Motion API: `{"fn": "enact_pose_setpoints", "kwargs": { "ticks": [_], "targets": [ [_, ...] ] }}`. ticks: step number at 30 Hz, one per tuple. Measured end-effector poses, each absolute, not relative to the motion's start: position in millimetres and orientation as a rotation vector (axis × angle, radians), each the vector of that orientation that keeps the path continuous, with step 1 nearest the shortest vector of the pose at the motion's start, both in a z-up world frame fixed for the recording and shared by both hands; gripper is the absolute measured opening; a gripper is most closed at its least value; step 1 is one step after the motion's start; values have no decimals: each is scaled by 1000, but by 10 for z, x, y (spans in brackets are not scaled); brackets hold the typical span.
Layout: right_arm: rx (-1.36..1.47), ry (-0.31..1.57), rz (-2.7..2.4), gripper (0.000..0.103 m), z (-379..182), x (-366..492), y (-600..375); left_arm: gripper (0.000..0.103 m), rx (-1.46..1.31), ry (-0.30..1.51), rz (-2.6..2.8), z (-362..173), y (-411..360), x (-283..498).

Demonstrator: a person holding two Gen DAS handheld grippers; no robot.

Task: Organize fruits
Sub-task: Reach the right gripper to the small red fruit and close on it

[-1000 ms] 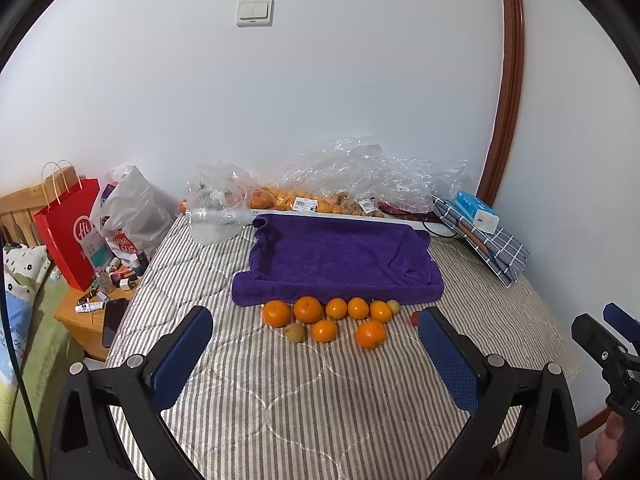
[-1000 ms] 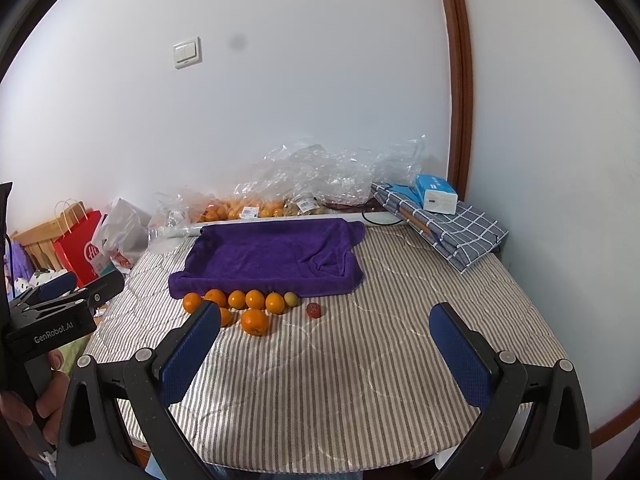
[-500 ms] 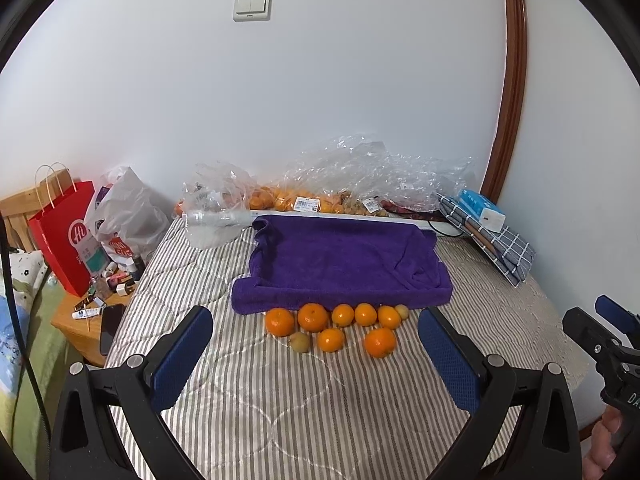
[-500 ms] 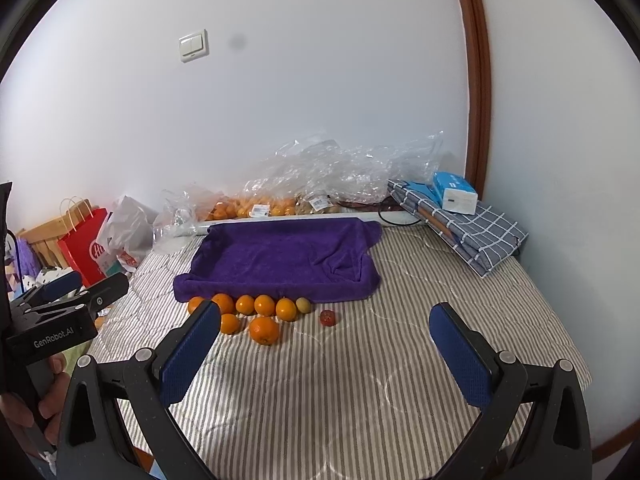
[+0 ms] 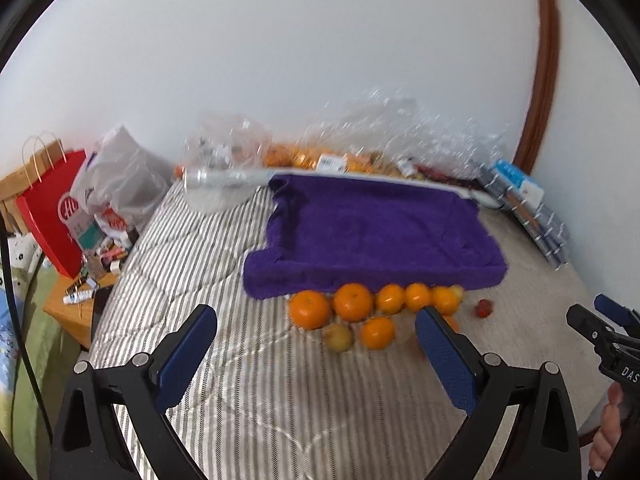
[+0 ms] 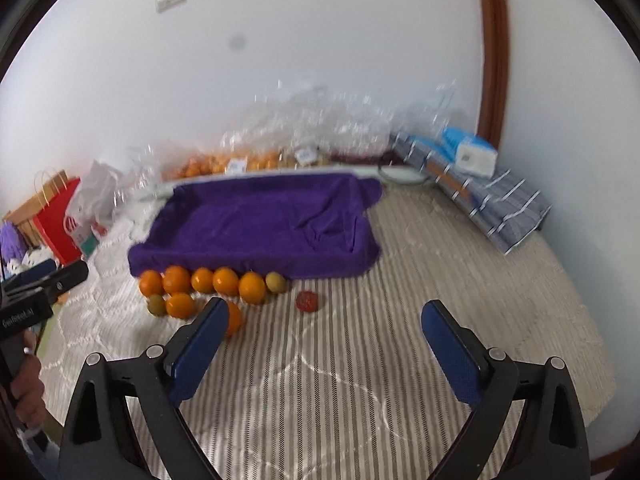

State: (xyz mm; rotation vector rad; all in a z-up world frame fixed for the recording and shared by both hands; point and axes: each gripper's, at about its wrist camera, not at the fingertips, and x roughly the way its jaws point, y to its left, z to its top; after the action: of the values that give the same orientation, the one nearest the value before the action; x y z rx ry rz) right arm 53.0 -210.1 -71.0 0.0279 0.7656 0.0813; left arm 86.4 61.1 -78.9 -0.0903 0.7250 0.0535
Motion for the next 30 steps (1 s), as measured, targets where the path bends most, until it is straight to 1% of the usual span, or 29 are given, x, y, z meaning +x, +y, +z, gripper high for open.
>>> {"fn": "enact_pose_setpoints", "kwargs": {
  "ticks": [1,2,5,7,9,10,12,17,18,19,21,23,26,27,28,30],
  "targets": [
    [39,786,85,91,-806,598,-2103,100,-99,735,59,-852,655,899],
    [52,811,90,86,-919,673,-2103,100,-111,747,67,-932,708,936],
    [69,852,84,76,-1178,828,-2091,99,-141,781,75,-1125,866,1019],
    [73,878,69,62,-1375,953,-2056,99,-144,793,91,-1224,919,1058],
    [84,913,74,59,-1523,1061,-2015,99,-134,808,108,-1314,961,1105],
    [88,928,76,55,-1597,1120,-1992,99,-127,817,117,-1363,986,1128],
    [87,948,86,49,-1703,1199,-1932,99,-116,825,131,-1425,1026,1164],
    [58,926,51,48,-1795,1298,-1798,99,-138,808,116,-1526,1123,1200],
    [55,929,48,46,-1794,1309,-1783,99,-153,804,104,-1544,1138,1200],
    [46,924,38,40,-1788,1318,-1767,99,-166,804,93,-1562,1144,1204],
    [39,922,25,35,-1779,1337,-1754,98,-181,807,78,-1588,1150,1222],
    [39,921,24,31,-1775,1369,-1743,96,-192,804,67,-1611,1154,1239],
    [43,919,33,30,-1779,1412,-1749,94,-212,797,43,-1643,1163,1230],
    [44,918,37,26,-1780,1420,-1737,94,-219,794,34,-1648,1167,1223],
    [49,917,47,24,-1780,1422,-1741,93,-222,792,27,-1650,1171,1216],
    [62,916,60,24,-1781,1432,-1749,90,-223,793,17,-1649,1169,1218]
  ]
}}
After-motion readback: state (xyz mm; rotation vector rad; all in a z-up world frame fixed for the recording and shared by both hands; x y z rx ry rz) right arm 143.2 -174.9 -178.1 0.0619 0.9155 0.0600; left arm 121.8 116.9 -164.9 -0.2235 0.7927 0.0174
